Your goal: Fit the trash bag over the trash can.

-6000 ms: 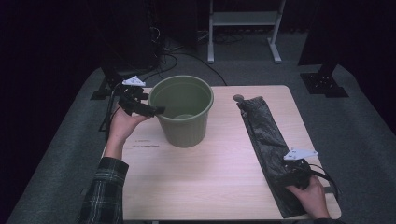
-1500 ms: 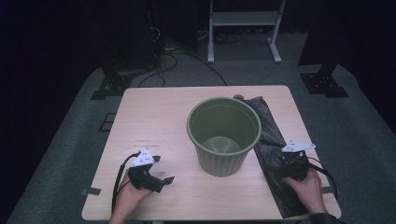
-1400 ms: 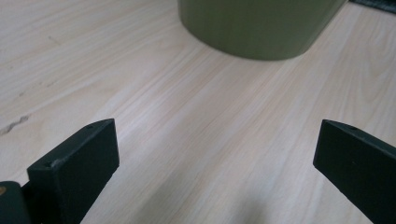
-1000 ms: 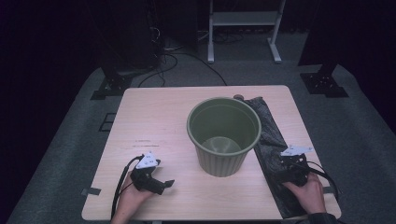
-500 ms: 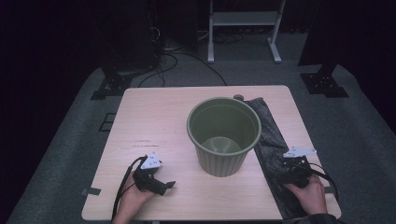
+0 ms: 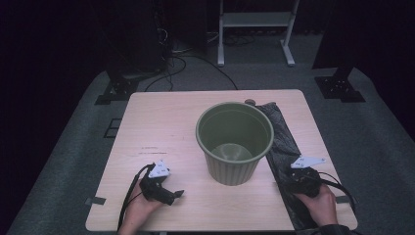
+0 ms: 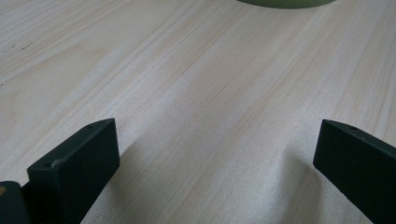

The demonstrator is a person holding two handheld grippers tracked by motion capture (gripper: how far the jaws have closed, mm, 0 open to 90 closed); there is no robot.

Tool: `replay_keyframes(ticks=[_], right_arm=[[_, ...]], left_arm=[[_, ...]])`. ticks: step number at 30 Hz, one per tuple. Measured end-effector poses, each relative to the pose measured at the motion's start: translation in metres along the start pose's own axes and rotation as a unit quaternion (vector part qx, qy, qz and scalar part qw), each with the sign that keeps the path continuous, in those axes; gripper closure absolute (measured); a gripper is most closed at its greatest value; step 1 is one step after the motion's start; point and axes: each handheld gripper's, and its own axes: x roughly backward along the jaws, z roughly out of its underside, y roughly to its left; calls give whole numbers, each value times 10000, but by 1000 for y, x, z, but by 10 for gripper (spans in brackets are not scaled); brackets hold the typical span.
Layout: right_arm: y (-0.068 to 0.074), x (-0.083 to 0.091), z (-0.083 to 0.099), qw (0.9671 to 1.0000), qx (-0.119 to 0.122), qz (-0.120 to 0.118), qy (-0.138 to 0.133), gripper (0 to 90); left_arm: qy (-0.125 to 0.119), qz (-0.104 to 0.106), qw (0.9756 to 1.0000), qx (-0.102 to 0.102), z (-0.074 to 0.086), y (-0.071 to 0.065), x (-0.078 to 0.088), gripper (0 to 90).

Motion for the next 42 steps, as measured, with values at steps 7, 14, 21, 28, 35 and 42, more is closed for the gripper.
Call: replay_keyframes(ticks=[7,14,21,28,35,42], right_arm=[[-1,3,2,10000,0,-17,-68,746],[-6,8,4,10000,19,94,12,900],[-11,25,2,9986,7,219,-483,900],[-15,54,-7,9924,65,341,-1179,900],[-14,82,-24,9822,205,435,-1816,900],[-15,110,-41,9710,271,526,-2316,900]], left_arm=[[21,-41,10000,-31,0,-1,0,0],[22,-57,10000,-45,0,-1,-1,0],[30,-75,10000,-56,0,-1,-1,0],[33,-101,9999,-61,-1,-2,-1,0],[41,-116,9999,-57,-1,-1,-2,0],[42,-123,9999,-54,-1,-1,-2,0]])
